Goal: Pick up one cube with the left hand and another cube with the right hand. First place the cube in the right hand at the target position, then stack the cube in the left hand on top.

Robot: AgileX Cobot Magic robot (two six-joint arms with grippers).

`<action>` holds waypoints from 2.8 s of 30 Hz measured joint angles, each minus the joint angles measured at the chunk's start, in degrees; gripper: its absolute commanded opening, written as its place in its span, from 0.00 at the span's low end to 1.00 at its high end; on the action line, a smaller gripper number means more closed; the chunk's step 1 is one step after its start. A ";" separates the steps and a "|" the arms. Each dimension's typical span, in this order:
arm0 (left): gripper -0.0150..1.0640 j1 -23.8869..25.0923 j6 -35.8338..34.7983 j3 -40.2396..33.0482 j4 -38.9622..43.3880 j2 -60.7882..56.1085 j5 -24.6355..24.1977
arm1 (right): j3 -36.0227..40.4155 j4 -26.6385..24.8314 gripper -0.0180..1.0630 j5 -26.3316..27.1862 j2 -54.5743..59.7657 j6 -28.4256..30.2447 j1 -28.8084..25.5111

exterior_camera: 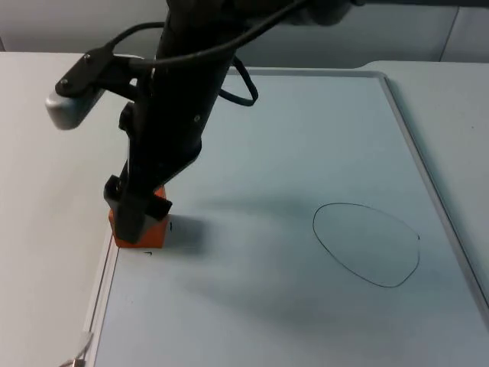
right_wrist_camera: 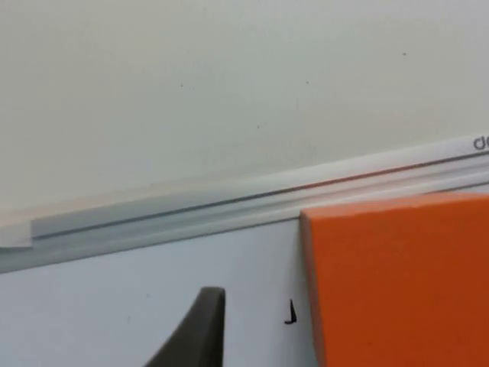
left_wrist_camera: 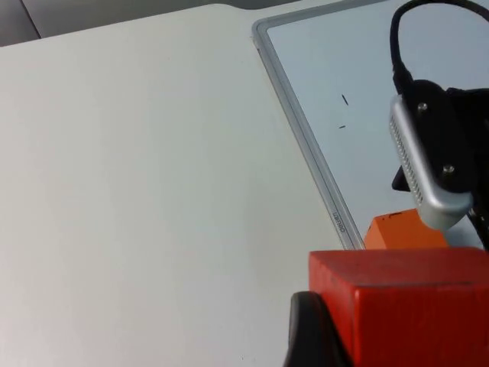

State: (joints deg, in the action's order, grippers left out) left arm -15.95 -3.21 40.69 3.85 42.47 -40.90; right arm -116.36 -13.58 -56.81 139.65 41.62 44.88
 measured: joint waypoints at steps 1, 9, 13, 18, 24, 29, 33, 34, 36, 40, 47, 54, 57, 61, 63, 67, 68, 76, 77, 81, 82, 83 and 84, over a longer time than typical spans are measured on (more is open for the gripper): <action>0.09 0.00 0.00 0.00 0.00 0.00 0.01 | 0.00 0.00 0.94 0.66 0.45 0.00 0.00; 0.09 0.00 0.00 0.00 0.00 0.00 0.01 | -0.13 0.09 0.91 3.38 1.98 0.32 0.00; 0.09 0.00 0.00 0.00 0.00 0.00 0.01 | -0.55 -0.47 0.83 3.70 3.08 1.05 0.00; 0.09 0.00 0.00 0.00 0.00 0.00 0.01 | -0.55 -1.37 0.59 4.43 3.29 1.56 0.00; 0.09 0.00 0.00 0.00 0.00 0.00 0.01 | -0.89 -1.37 0.02 2.95 3.29 1.66 0.00; 0.09 0.00 0.00 0.00 0.00 0.00 0.01 | -2.16 -0.95 0.01 -4.26 1.58 1.14 0.00; 0.09 0.00 0.00 0.00 0.12 0.00 0.01 | -2.82 1.49 0.01 -8.37 -2.34 -2.07 0.00; 0.09 0.00 0.00 0.00 0.12 0.00 0.01 | -2.92 2.98 0.01 -8.95 -4.36 -3.49 0.00; 0.09 0.00 0.00 0.00 0.12 0.00 0.01 | -2.92 4.87 0.01 -9.01 -6.49 -5.29 0.00; 0.09 0.00 0.00 0.00 0.22 0.00 -0.10 | -3.30 8.47 0.01 -9.45 -14.89 -9.61 -0.16; 0.09 0.00 0.00 0.00 1.23 0.00 -0.57 | -2.60 8.72 0.01 -12.47 -27.04 -13.35 -2.03; 0.09 0.00 0.00 0.00 1.23 0.00 -1.14 | 10.19 8.84 0.01 -11.59 -40.94 -17.79 -7.18; 0.09 0.00 0.00 0.00 1.23 0.00 -1.21 | 17.49 8.84 0.01 -9.69 -45.42 -20.06 -9.71; 0.09 0.00 0.00 0.00 1.23 0.00 -1.26 | 31.09 8.94 0.01 -4.15 -51.32 -24.14 -15.10; 0.09 0.00 0.00 0.00 1.23 0.00 -1.35 | 38.15 8.94 0.01 -0.65 -53.04 -26.72 -18.07; 0.09 0.00 0.00 0.00 1.23 0.00 -1.35 | 49.00 9.29 0.01 7.19 -53.59 -29.27 -20.04; 0.09 0.00 0.00 0.00 1.23 0.00 -1.35 | 49.00 9.29 0.01 7.19 -53.59 -29.27 -20.04; 0.09 0.00 0.00 0.00 1.36 0.00 -1.35 | 59.97 8.51 0.01 20.79 -53.46 -34.58 -20.16; 0.09 0.00 0.00 0.00 1.36 0.00 -1.35 | 60.11 8.51 0.01 21.04 -52.97 -34.84 -20.16; 0.09 0.00 0.00 0.00 1.36 0.00 -1.35 | 60.11 8.51 0.01 22.06 -49.95 -35.25 -20.16; 0.09 0.00 0.00 0.00 1.36 0.00 -1.35 | 60.11 8.51 0.01 22.23 -48.41 -35.37 -20.16; 0.09 0.00 0.00 0.00 1.36 0.00 -1.35 | 60.11 8.51 0.01 22.47 -47.03 -35.37 -20.16; 0.09 0.00 0.00 0.00 1.36 0.00 -1.35 | 60.11 8.51 0.01 22.90 -45.41 -35.50 -20.16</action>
State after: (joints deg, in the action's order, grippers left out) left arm -15.95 -3.21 40.69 5.21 42.47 -42.25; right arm -56.25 -5.08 -33.91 94.24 6.12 24.73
